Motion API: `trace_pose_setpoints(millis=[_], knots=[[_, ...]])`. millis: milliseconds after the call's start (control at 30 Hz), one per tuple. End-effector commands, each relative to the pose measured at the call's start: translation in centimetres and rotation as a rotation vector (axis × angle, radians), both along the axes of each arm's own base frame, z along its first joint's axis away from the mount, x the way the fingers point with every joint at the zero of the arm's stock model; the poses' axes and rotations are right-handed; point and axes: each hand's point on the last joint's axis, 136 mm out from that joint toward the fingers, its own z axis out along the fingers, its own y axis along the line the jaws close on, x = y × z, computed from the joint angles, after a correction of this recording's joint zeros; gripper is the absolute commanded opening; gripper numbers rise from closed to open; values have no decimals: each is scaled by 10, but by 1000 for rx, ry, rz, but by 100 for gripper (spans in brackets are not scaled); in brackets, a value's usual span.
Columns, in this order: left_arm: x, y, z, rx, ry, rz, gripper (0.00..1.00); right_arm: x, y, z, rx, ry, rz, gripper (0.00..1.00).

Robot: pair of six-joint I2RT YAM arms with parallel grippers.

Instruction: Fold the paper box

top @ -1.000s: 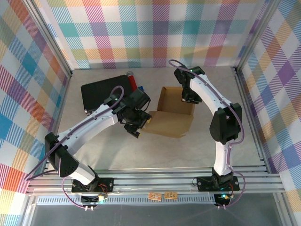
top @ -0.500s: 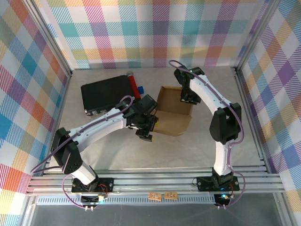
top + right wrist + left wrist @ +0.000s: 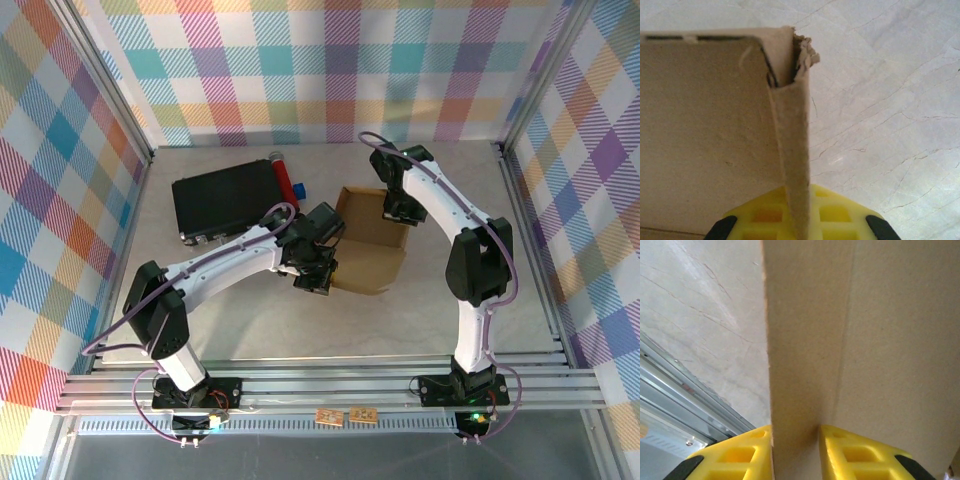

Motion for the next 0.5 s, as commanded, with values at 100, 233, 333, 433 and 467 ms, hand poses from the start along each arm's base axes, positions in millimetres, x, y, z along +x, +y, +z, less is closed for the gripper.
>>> trace_pose_setpoints(millis=[100,233,333,433,467], knots=[[-7,19,4,129,68,22,24,-8,-2,14,41,-34,-34,0],[-6,24,2,175,106,12,21,-15,0,10,58,-27,-38,0],[-3,25,-4,189,119,19,19,-19,4,9,64,-26,-34,0],[3,26,-7,207,125,15,15,-22,6,10,69,-29,-33,0],[5,26,-8,213,126,8,14,-22,8,11,70,-32,-32,0]])
